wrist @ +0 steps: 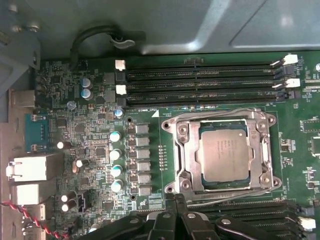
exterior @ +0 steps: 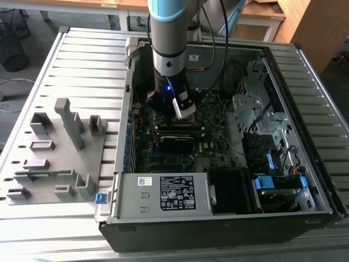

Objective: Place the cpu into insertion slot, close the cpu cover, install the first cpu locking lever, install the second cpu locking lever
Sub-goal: 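Install the second cpu locking lever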

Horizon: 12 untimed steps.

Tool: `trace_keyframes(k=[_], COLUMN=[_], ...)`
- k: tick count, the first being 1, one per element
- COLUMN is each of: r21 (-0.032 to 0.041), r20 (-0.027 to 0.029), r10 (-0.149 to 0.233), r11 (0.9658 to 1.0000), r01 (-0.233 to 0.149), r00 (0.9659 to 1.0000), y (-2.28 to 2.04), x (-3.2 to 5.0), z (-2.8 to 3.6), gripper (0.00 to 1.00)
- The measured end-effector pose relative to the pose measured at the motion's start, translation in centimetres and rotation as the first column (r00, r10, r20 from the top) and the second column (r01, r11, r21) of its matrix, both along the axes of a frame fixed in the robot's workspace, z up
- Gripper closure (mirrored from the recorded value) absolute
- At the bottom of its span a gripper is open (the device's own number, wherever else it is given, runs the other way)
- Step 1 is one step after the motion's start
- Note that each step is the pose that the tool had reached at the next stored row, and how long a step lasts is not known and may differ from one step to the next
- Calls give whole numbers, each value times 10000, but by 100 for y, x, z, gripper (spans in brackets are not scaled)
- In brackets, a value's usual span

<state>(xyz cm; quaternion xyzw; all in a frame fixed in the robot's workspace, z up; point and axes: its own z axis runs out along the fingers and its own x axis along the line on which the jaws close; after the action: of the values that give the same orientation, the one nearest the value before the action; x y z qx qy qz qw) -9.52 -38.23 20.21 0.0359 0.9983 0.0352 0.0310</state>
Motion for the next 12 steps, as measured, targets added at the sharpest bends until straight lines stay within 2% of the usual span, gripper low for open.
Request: trace_keyframes(k=[4,7,9,12], r21=[16,73,146,159], r20=[-2,0,7,11], r10=[0,1,0,-1], r11=[10000,10000,9999,9999], r01=[0,-1,0,1], r00=[10000,10000,10000,10000], y=[0,0,1,2], x=[-24,-33,-35,-35], z=[-27,-34,-34,-22], gripper=[90,90,90,90])
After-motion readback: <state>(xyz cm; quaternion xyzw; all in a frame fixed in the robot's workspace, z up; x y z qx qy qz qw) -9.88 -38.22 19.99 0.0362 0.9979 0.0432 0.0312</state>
